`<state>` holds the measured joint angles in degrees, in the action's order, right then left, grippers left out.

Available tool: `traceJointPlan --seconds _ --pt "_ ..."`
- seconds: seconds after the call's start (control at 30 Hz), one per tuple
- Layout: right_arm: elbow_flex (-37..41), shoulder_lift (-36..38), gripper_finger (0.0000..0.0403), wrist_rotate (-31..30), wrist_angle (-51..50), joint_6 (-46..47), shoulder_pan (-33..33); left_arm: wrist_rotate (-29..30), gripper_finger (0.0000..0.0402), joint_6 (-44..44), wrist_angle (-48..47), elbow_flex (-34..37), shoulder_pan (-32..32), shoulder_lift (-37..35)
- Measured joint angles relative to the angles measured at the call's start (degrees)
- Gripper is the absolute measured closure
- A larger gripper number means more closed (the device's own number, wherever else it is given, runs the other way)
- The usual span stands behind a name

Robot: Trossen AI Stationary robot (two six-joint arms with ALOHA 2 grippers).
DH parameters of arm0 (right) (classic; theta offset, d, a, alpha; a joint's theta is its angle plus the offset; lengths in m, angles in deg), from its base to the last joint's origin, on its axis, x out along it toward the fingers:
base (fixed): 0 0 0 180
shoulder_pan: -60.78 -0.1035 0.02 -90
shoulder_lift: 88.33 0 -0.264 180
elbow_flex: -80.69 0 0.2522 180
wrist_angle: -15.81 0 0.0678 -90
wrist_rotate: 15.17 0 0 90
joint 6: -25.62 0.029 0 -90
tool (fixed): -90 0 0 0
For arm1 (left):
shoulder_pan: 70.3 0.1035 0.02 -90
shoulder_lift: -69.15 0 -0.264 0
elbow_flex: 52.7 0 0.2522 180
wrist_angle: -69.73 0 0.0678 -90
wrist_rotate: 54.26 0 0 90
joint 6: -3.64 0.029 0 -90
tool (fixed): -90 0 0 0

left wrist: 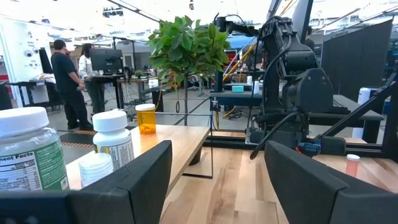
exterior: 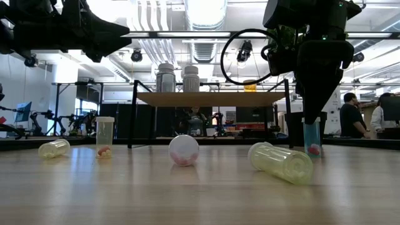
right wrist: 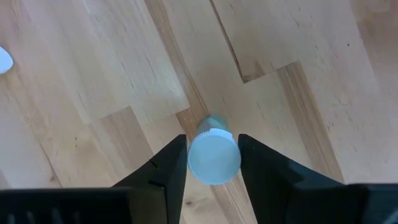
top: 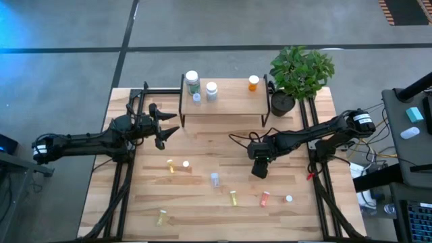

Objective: Pick and place medicine bottles onto shelf by color
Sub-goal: Put the blue pill bottle on the shelf

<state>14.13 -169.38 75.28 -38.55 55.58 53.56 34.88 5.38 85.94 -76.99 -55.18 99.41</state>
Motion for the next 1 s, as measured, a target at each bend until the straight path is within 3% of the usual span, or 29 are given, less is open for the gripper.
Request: traceJointPlan --seconds 0.53,0.67,0.83,1.0 --pt "-5.3 0.0 0.0271 -0.5 0.0 -4.1 1.0 0.0 0.0162 0.0 0.0 0.0 0.0 0.0" --pt "-9.3 0.0 0.0271 0.1 0.1 -7.4 3.8 0.0 0.0162 0.0 0.0 0.0 0.0 0.0" --pt "-17.1 0.0 0.0271 5.7 0.0 -14.8 9.7 0.0 0.0162 -0.4 0.0 0.0 0.0 0.0" --pt "-26.2 -0.8 0.0271 6.0 -3.6 -23.4 15.8 0.0 0.0162 -1.1 0.0 0.0 0.0 0.0"
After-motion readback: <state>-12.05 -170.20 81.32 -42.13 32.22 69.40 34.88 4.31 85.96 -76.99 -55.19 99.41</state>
